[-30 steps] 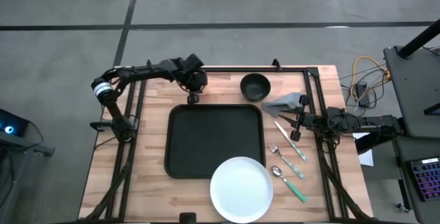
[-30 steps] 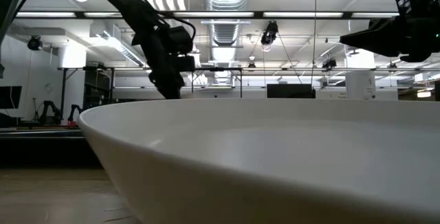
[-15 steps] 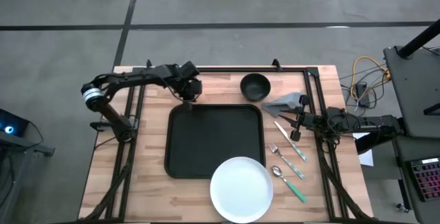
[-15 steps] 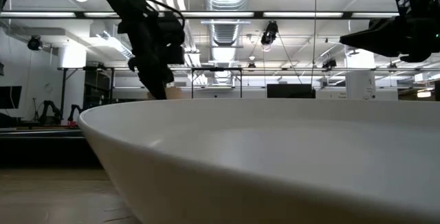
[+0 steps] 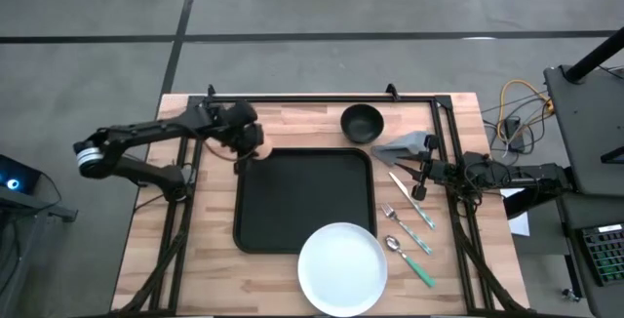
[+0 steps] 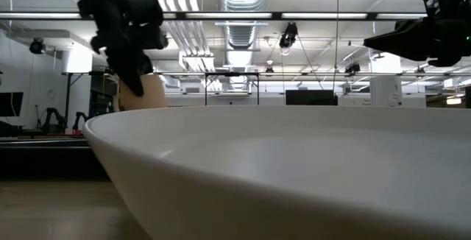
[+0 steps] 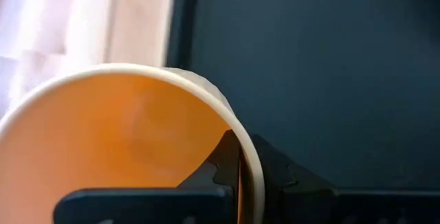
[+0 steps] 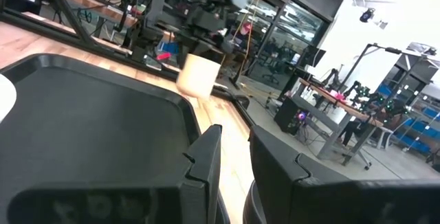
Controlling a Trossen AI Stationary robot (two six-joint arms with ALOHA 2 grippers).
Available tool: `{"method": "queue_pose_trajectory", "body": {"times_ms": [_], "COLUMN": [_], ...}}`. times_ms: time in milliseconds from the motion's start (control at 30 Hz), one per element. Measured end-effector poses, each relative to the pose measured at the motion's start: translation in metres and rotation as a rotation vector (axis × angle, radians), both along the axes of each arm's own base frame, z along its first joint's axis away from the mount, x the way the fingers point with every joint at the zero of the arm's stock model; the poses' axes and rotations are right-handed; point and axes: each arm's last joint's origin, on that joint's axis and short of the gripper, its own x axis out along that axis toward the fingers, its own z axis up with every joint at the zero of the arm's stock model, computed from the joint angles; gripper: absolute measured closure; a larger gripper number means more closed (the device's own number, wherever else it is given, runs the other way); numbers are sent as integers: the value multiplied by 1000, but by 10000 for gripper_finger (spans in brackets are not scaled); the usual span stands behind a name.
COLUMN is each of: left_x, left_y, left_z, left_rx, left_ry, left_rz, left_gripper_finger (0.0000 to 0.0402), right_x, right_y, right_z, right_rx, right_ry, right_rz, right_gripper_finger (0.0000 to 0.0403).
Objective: Set up tray
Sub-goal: Put the yellow plastic mug on the black serving tray
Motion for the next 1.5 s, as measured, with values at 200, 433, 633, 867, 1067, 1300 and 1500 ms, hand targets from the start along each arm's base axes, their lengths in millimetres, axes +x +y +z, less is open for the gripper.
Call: {"method": "queue_pose_trajectory", "body": {"times_ms": [200, 433, 633, 867, 1067, 1300, 1500], "left_x": [-13, -12, -4, 3, 7, 6, 6], "left_y": [-15, -15, -11, -8, -7, -8, -8], "left_z": [-12, -24, -34, -40, -44, -45, -45], "left_rx": [-22, -47, -83, -99, -126, -151, -150], "left_ry": [12, 63, 104, 151, 149, 150, 149], "left_rz": [-2, 4, 17, 24, 37, 32, 32], "left_gripper_finger": [402, 402, 401, 401, 381, 353, 331], "right_x": [0, 0, 0, 0, 0, 0, 0], "right_y": [0, 0, 0, 0, 0, 0, 0], "right_z": [0, 0, 0, 0, 0, 0, 0], "right_rx": [0, 0, 0, 0, 0, 0, 0], "right_ry": [0, 0, 0, 0, 0, 0, 1], "right_rz": [0, 0, 0, 0, 0, 0, 0], "right_gripper_finger": [335, 335, 335, 335, 335, 335, 335]}}
